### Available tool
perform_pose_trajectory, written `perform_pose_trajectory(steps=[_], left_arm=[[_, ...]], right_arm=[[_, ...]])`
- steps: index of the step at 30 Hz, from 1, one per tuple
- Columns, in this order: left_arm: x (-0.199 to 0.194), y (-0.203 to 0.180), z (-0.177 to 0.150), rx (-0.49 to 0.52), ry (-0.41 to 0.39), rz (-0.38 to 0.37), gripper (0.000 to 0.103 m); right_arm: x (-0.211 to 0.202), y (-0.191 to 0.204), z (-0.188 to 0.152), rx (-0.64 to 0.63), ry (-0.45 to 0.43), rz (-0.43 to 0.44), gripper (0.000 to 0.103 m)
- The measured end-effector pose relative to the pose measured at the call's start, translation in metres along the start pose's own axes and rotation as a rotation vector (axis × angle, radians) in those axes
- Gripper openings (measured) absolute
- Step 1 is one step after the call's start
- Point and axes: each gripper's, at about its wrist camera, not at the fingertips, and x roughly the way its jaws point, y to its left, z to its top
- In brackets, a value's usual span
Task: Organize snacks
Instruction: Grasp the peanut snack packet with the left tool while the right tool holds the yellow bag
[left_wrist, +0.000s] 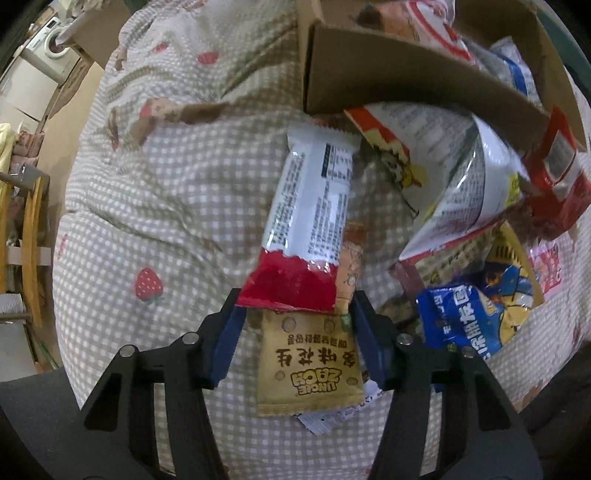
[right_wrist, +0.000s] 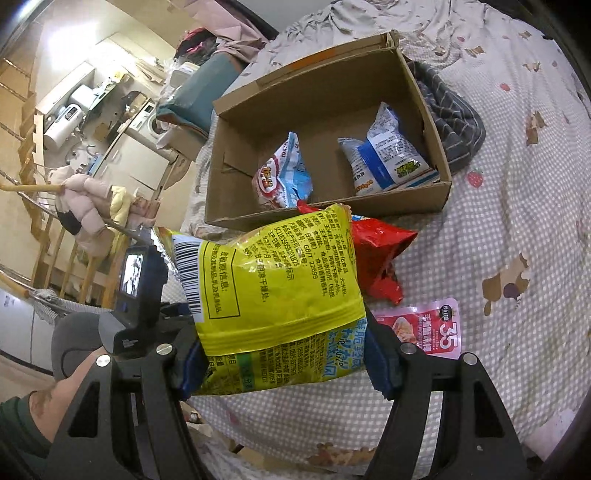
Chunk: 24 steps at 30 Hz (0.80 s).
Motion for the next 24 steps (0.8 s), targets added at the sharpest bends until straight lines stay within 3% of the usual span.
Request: perform_pose_trajectory(steps=[2, 7, 24], left_arm=[[0.002, -0.003, -0.002, 0.007, 0.011, 0.001, 0.041], [-0.005, -0.012, -0.013, 0.023, 0.005, 0.007, 0.030], [-0.082, -0.029, -0.080, -0.007, -0.070, -0.095, 0.023]], right_arm=[[0.004, 0.000, 0.001, 0.003, -0.001, -0.002, 0.072], [0.006, 0.003, 0.001, -0.022, -0.005, -0.014, 0.072], [0.000, 0.010, -0.007, -0.046, -0.022, -0.015, 0.072]])
